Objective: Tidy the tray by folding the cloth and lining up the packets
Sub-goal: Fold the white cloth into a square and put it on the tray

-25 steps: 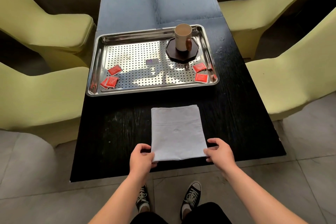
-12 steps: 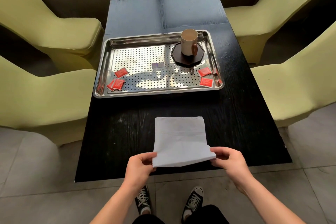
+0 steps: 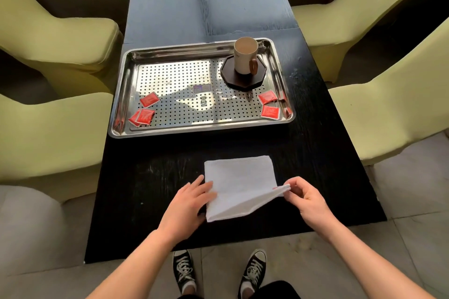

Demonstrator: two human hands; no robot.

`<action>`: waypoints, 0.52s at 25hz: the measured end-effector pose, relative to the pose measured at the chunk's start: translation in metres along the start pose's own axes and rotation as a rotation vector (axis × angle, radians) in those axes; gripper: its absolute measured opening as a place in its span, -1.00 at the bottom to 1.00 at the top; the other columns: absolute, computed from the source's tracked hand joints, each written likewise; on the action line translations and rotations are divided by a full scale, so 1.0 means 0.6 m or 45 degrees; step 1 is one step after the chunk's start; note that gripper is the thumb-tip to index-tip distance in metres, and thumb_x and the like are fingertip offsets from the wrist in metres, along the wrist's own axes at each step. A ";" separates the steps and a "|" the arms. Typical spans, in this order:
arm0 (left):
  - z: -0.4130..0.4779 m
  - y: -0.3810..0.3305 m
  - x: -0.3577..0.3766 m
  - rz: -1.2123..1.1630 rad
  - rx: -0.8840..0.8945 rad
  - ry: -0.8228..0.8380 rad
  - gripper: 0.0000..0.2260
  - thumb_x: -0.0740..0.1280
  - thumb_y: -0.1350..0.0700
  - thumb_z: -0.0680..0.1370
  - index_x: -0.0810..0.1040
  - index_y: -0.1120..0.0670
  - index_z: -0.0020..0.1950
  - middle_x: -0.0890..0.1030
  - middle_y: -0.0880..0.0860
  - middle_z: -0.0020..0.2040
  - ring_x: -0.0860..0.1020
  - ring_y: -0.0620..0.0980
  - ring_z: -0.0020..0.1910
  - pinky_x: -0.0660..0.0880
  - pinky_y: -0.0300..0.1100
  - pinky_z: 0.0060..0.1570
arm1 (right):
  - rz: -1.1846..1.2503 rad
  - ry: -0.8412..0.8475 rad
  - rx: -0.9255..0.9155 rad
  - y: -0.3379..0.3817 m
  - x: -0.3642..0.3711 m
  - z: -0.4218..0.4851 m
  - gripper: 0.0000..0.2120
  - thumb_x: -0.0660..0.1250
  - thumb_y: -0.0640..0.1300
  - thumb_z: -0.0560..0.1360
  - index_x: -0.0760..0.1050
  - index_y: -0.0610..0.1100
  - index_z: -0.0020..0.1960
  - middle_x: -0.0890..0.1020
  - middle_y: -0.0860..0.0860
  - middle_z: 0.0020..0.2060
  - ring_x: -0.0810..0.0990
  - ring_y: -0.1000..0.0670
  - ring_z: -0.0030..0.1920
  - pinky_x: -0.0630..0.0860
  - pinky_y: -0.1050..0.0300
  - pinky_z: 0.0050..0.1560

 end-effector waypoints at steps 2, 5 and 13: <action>-0.003 -0.005 0.007 0.124 0.065 -0.042 -0.76 0.44 0.13 0.51 0.63 -0.07 0.17 0.56 -0.12 0.34 0.28 0.08 0.54 0.34 0.17 0.43 | -0.009 0.022 -0.002 -0.008 -0.004 -0.003 -0.86 0.35 -0.15 0.59 0.57 0.07 -0.08 0.72 0.00 -0.11 0.67 0.08 -0.07 0.55 0.15 -0.01; -0.021 -0.016 0.036 0.111 0.206 -0.022 -0.76 0.44 0.15 0.47 0.62 -0.10 0.10 0.63 -0.18 0.17 0.47 -0.03 0.40 0.36 -0.02 0.40 | -0.026 0.035 -0.026 -0.008 -0.005 -0.002 -0.86 0.35 -0.14 0.59 0.58 0.08 -0.06 0.73 0.01 -0.08 0.69 0.04 -0.03 0.60 0.12 0.01; 0.003 0.014 0.050 -0.651 -0.726 -0.050 -0.87 0.31 0.07 0.61 0.65 -0.01 -0.04 0.66 -0.10 -0.17 0.59 -0.11 -0.13 0.50 -0.09 -0.10 | -0.197 -0.171 0.041 -0.011 -0.008 0.044 -0.91 0.28 -0.11 0.63 0.52 0.05 0.00 0.67 0.05 -0.08 0.63 0.05 0.00 0.55 0.03 0.04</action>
Point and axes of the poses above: each hand's wrist, its own z-axis towards the middle knuckle, its own x-axis out of the palm, y = z × x, the point moved 6 cm from there along z, towards the middle knuckle
